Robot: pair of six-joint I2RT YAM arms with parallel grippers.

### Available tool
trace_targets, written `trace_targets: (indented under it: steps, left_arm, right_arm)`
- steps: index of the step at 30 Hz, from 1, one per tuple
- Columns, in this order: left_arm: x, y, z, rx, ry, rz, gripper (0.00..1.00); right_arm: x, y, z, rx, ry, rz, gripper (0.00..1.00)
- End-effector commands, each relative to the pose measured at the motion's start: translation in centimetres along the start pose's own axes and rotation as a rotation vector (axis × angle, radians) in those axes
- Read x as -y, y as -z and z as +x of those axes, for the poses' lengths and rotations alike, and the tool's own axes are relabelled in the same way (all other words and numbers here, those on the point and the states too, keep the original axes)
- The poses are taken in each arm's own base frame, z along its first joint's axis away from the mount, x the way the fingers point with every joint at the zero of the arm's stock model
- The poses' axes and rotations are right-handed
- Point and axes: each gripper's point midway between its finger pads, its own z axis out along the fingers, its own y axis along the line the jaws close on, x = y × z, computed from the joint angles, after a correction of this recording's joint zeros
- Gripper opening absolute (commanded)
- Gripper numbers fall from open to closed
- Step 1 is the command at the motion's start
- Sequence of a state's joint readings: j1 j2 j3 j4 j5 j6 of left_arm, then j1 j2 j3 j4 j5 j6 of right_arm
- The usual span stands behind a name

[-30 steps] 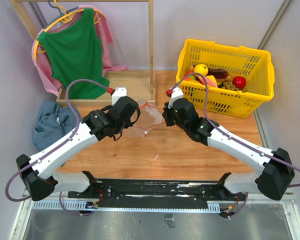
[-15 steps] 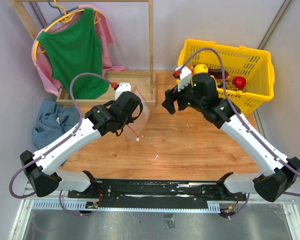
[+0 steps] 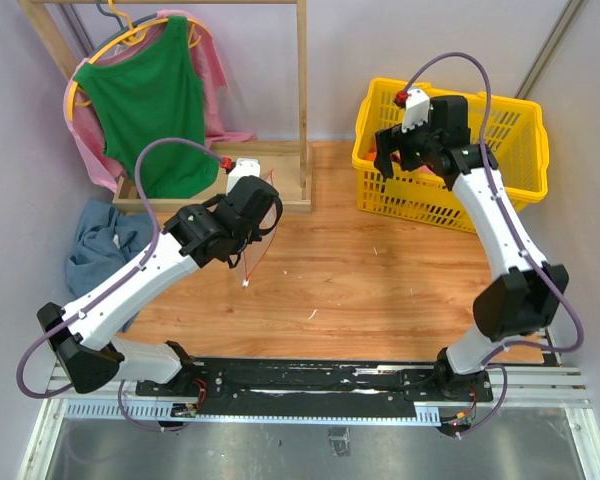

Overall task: Place the food in the zip-top bag and seal the zipper
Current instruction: Move the bin to the center of the board.

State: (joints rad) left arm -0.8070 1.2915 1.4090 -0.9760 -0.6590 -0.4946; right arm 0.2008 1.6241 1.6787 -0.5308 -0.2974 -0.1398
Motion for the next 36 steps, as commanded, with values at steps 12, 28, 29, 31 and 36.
trace_targets:
  steps: [12, 28, 29, 31, 36]
  left_arm:
    - [0.4, -0.4, -0.7, -0.001, -0.009, -0.01, 0.0]
    - [1.7, -0.8, 0.1, -0.017, 0.02, 0.052, 0.0]
    - [1.8, -0.9, 0.2, -0.023, 0.017, 0.052, 0.0]
    - [2.1, -1.3, 0.6, -0.035, 0.011, 0.051, 0.0]
    - [2.7, -2.1, 1.2, -0.059, 0.003, 0.047, 0.0]
  right_arm:
    - [-8.8, 0.2, 8.4, -0.268, -0.038, -0.373, 0.97]
    - [-12.0, 5.9, 2.8, -0.131, -0.003, -0.278, 0.98]
    - [-11.5, 6.0, 2.3, -0.118, -0.004, -0.249, 0.99]
    - [-9.7, 5.8, 1.7, -0.11, -0.031, -0.163, 1.0]
    - [-5.8, 4.4, 2.4, -0.164, -0.163, 0.02, 1.0]
